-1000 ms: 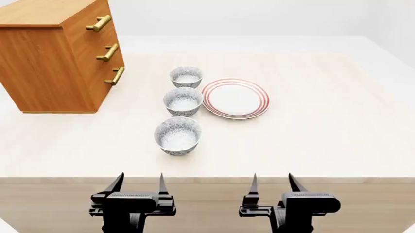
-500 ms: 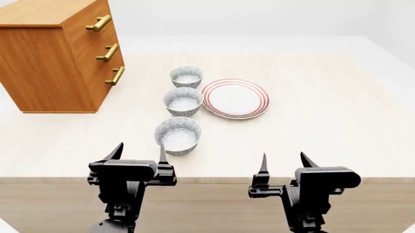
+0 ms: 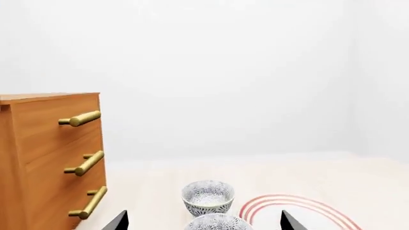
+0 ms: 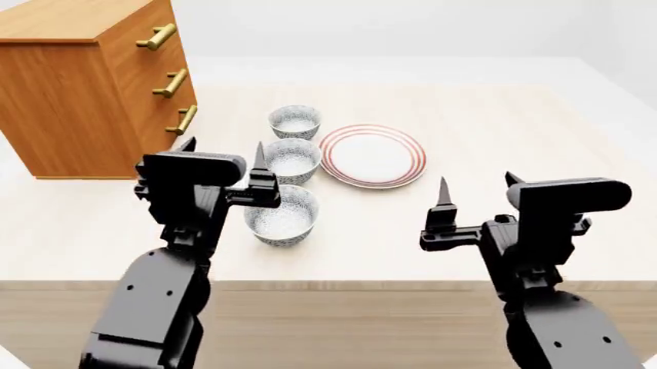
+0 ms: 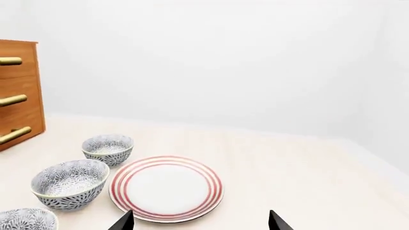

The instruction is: Stack the bowl in the middle on the bowl at the back.

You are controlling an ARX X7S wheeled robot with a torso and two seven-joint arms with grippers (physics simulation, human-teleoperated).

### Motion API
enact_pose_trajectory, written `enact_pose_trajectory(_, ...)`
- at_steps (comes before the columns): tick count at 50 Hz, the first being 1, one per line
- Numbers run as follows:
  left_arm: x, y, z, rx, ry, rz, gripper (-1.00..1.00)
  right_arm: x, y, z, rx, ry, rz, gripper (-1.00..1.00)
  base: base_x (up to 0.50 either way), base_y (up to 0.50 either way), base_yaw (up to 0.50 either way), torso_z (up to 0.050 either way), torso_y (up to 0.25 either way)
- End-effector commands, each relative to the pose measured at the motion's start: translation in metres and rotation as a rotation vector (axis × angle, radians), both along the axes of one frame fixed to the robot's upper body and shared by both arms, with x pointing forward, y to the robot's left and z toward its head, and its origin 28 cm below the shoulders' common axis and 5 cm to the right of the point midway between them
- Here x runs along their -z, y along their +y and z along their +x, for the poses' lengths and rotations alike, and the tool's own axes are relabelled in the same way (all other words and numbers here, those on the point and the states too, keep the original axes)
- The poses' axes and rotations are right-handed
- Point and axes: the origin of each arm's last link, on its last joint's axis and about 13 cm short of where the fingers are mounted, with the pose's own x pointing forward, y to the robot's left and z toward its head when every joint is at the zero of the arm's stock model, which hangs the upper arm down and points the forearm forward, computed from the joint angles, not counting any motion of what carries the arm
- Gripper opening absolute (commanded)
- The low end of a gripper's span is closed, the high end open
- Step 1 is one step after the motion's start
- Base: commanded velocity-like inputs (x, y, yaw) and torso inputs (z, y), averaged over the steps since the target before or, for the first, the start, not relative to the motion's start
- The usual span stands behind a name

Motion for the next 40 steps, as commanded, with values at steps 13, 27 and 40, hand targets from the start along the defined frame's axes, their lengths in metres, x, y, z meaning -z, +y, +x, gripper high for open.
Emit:
enact_pose_trajectory(13, -0.072, 0.010, 0.050, 0.042, 0.073, 0.093, 1.00, -0.085, -0.026, 0.037, -0.039, 0.009, -0.036, 1.00, 0.00, 0.00, 0.00, 0.000, 0.000)
enact_pose_trajectory(27, -0.098, 0.012, 0.063, 0.021, 0.102, 0.128, 1.00, -0.113, -0.032, 0.048, -0.040, 0.066, -0.019, 1.00, 0.06, 0.00, 0.00, 0.000, 0.000)
enact_pose_trajectory(40, -0.122, 0.014, 0.067, 0.022, 0.102, 0.181, 1.00, -0.134, -0.033, 0.052, -0.045, 0.058, -0.042, 1.00, 0.41, 0.00, 0.00, 0.000, 0.000)
